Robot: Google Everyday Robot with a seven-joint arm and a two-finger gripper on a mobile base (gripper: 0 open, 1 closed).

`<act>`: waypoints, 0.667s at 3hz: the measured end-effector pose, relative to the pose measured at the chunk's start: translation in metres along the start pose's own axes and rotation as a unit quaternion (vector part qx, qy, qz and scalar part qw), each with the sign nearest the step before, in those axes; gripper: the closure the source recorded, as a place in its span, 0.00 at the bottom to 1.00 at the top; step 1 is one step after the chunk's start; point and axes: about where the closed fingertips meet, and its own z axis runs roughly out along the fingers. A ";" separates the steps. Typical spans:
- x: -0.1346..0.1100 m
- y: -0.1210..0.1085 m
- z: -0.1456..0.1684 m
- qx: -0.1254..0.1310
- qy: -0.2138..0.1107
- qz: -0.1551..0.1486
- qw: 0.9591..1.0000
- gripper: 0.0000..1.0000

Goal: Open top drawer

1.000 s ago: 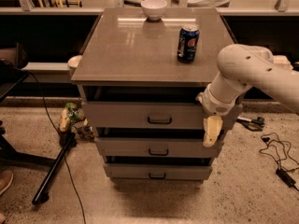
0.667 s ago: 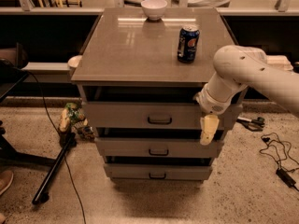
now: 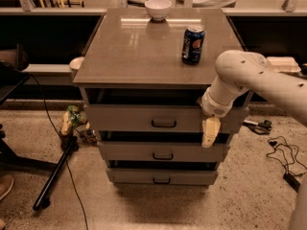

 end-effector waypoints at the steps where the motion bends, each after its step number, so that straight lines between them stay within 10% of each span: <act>1: 0.001 -0.005 0.013 -0.008 0.000 0.006 1.000 0.00; 2: 0.001 -0.010 0.024 -0.018 0.002 0.011 1.000 0.00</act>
Offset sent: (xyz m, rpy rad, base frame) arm 0.0190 0.0058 -0.0333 -0.0036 0.0618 -0.0198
